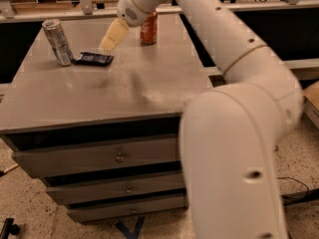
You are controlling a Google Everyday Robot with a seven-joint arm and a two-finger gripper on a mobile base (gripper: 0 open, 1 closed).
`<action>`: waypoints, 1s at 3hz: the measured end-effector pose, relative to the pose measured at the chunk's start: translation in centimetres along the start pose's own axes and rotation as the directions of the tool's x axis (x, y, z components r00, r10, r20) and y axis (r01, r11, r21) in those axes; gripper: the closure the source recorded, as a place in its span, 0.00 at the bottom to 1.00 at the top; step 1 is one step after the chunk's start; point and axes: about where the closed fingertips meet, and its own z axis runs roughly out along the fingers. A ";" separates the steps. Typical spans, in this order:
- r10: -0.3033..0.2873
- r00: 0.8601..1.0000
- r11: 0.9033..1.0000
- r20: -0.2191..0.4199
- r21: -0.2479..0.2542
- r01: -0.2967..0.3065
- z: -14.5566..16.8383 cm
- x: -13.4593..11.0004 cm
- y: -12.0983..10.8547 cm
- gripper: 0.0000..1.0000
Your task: Move rxbar blueberry near redbull can
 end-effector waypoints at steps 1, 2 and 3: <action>-0.004 0.994 0.989 0.106 0.149 -0.012 -10.3 1.4 1.7 0.00; 0.031 0.997 0.990 0.071 0.138 -0.041 -9.6 4.2 1.7 0.00; 0.031 0.997 0.990 0.071 0.138 -0.041 -9.6 4.2 1.7 0.00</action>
Offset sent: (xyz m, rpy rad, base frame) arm -0.0277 -0.0494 0.0557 0.0790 -0.1085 -0.0624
